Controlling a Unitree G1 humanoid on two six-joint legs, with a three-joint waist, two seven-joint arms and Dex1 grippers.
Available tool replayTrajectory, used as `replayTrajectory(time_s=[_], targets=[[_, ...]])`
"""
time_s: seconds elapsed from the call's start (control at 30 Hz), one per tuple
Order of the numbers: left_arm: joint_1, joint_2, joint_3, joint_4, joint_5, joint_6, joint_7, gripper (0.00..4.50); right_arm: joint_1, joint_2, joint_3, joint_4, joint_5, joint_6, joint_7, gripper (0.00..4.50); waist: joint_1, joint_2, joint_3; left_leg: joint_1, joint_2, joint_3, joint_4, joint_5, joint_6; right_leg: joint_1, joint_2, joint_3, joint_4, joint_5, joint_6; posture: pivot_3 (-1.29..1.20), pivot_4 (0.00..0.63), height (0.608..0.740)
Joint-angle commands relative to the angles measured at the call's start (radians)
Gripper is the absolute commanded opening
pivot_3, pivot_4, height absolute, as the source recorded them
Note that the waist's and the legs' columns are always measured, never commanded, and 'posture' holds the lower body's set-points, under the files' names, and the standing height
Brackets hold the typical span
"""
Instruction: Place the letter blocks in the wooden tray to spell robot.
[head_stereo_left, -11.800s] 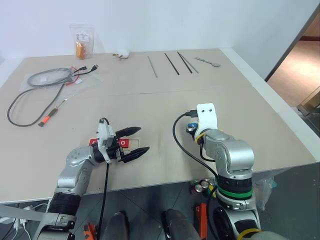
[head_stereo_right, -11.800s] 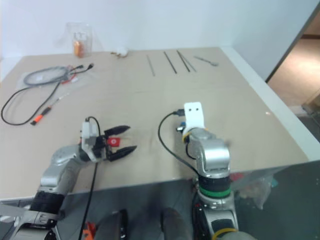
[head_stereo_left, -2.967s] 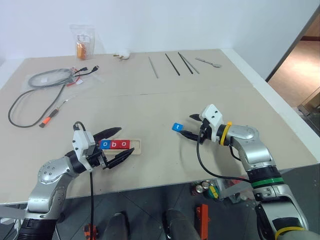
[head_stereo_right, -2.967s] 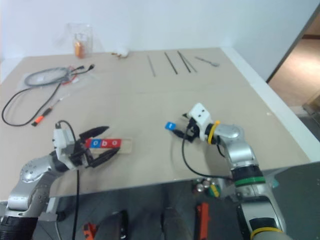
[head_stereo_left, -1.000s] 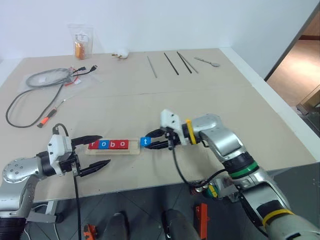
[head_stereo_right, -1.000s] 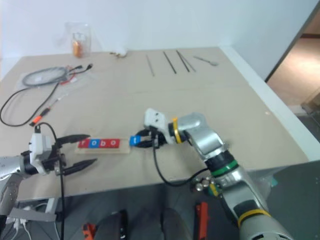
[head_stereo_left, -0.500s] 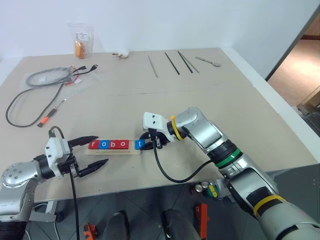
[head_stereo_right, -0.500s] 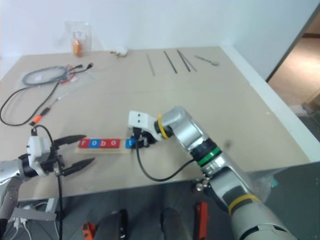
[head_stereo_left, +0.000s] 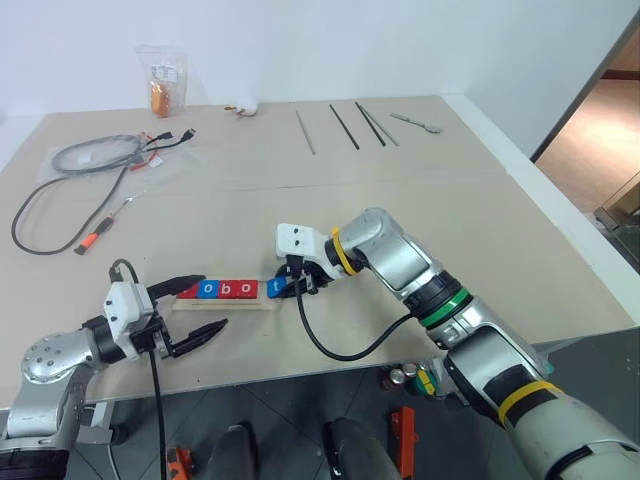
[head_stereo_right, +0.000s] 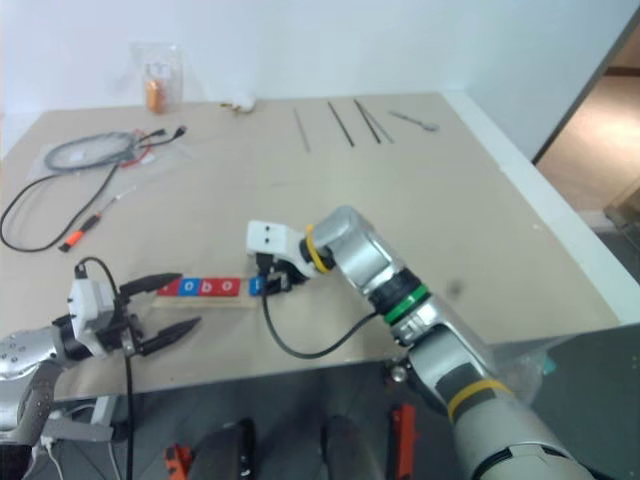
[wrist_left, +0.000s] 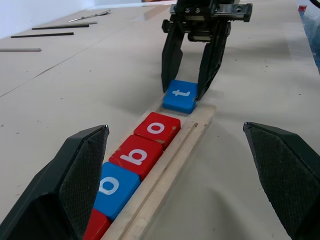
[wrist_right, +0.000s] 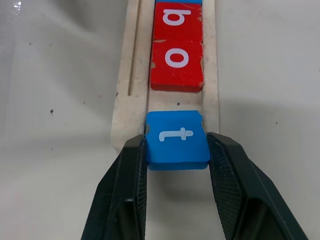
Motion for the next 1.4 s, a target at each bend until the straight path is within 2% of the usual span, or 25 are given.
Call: replayTrajectory(time_s=[0.03, 0.8, 0.87, 1.07, 1.1, 1.3, 1.4], targets=[[0.002, 0.0, 0.012, -0.025, -0.001, -0.018, 0.011, 4.5, -0.041, 0.024, -0.012, 0.019, -0.006, -0.009, -0.005, 1.17, 0.0, 0.0, 0.0, 0.0, 0.0, 0.0, 0.0, 0.0, 0.0, 0.0, 0.0, 0.0, 0.0, 0.0, 0.0, 0.0, 0.15, 0.74], [-0.009, -0.011, 0.001, -0.007, 0.002, -0.025, 0.017, 4.5, -0.06, 0.073, -0.032, 0.044, 0.002, -0.021, -0.005, 1.17, 0.0, 0.0, 0.0, 0.0, 0.0, 0.0, 0.0, 0.0, 0.0, 0.0, 0.0, 0.0, 0.0, 0.0, 0.0, 0.0, 0.15, 0.74], [-0.012, -0.011, -0.001, -0.005, 0.003, -0.024, 0.017, 4.5, -0.058, 0.073, -0.039, 0.048, 0.005, -0.027, -0.008, 2.2, 0.0, 0.0, 0.0, 0.0, 0.0, 0.0, 0.0, 0.0, 0.0, 0.0, 0.0, 0.0, 0.0, 0.0, 0.0, 0.0, 0.15, 0.74], [-0.015, -0.01, -0.005, -0.006, 0.003, -0.021, 0.015, 4.5, -0.067, 0.068, -0.064, 0.054, 0.017, -0.014, -0.001, 4.28, 0.0, 0.0, 0.0, 0.0, 0.0, 0.0, 0.0, 0.0, 0.0, 0.0, 0.0, 0.0, 0.0, 0.0, 0.0, 0.0, 0.15, 0.74], [-0.015, -0.01, -0.006, -0.006, 0.002, -0.021, 0.014, 4.5, -0.074, 0.064, -0.072, 0.056, 0.023, -0.011, 0.005, 4.46, 0.0, 0.0, 0.0, 0.0, 0.0, 0.0, 0.0, 0.0, 0.0, 0.0, 0.0, 0.0, 0.0, 0.0, 0.0, 0.0, 0.15, 0.74], [-0.024, 0.0, 0.0, 0.0, -0.007, -0.012, 0.006, 4.5, -0.122, -0.001, -0.152, 0.049, 0.094, -0.002, 0.074, 4.46, 0.0, 0.0, 0.0, 0.0, 0.0, 0.0, 0.0, 0.0, 0.0, 0.0, 0.0, 0.0, 0.0, 0.0, 0.0, 0.0, 0.15, 0.74], [0.001, 0.016, 0.027, -0.026, -0.036, 0.052, 0.03, 4.5, -0.085, -0.07, -0.182, -0.026, 0.128, 0.008, 0.115, 4.46, 0.0, 0.0, 0.0, 0.0, 0.0, 0.0, 0.0, 0.0, 0.0, 0.0, 0.0, 0.0, 0.0, 0.0, 0.0, 0.0, 0.15, 0.74]])
